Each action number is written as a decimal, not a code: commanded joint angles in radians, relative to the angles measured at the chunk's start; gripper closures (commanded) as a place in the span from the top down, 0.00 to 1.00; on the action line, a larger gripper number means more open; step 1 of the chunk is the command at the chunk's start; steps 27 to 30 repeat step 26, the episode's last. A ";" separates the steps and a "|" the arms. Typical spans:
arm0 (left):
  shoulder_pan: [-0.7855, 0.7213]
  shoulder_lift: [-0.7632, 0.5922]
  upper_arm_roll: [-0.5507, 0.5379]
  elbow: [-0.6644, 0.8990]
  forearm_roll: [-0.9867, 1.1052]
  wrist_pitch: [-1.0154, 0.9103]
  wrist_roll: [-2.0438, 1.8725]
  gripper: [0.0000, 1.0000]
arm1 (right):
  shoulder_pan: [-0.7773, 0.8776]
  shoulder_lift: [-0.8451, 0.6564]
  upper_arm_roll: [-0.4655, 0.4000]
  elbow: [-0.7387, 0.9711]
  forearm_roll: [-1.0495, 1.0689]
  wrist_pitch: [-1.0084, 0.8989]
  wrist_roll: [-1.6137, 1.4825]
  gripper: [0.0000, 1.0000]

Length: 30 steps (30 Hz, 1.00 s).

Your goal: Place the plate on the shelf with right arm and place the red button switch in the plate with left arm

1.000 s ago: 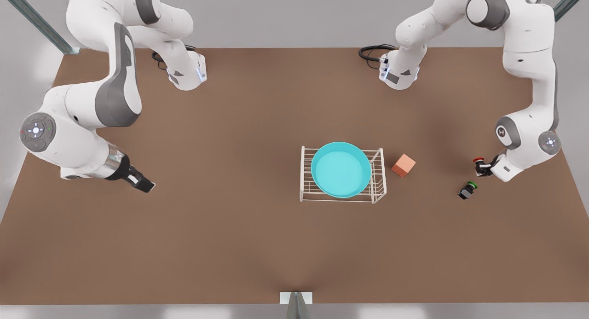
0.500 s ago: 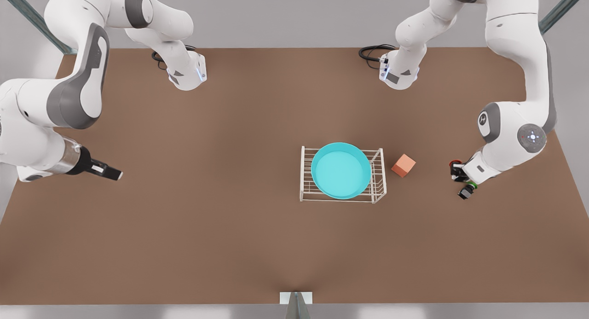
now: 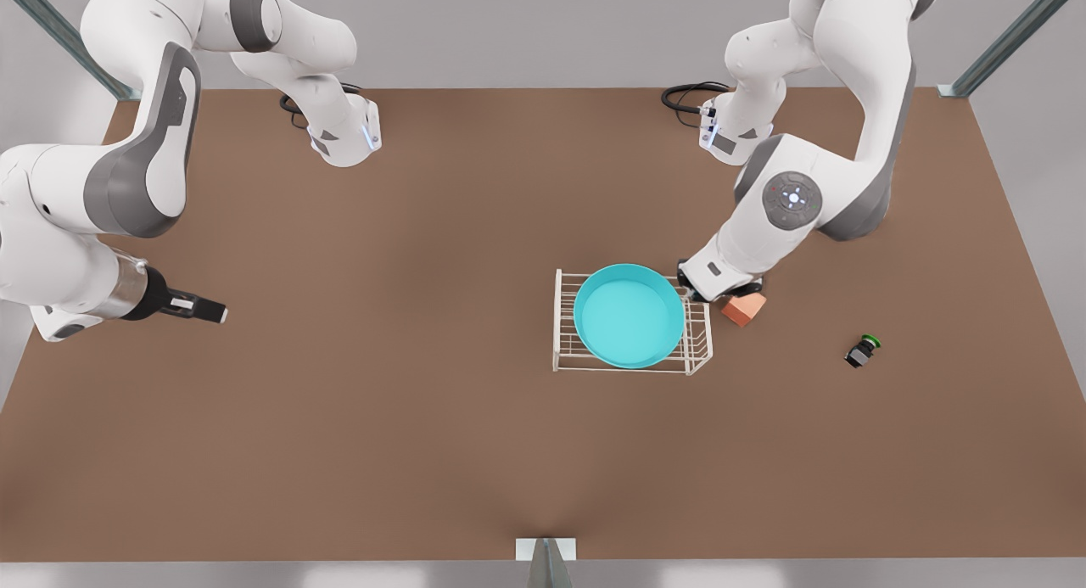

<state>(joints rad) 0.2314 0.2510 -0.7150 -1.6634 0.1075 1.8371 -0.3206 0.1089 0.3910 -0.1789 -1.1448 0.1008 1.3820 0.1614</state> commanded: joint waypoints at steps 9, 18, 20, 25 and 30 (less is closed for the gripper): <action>-0.192 0.260 -0.003 0.215 0.143 -0.009 -0.939 0.42 | 0.002 0.000 0.007 -0.001 0.000 0.003 -0.114 1.00; 0.072 0.154 -0.004 0.217 0.199 -0.205 -0.477 1.00 | -0.002 0.002 0.013 -0.001 0.000 0.000 -0.115 1.00; 0.224 0.149 -0.004 0.218 0.182 -0.205 -0.167 1.00 | 0.000 0.002 0.015 -0.001 0.000 0.003 -0.114 1.00; 0.233 0.160 -0.001 0.240 0.181 -0.203 -0.146 1.00 | 0.000 0.003 0.021 -0.001 0.002 0.003 -0.114 1.00; 0.233 0.160 -0.003 0.240 0.179 -0.203 -0.146 1.00 | 0.000 0.005 0.021 -0.001 0.001 0.003 -0.114 1.00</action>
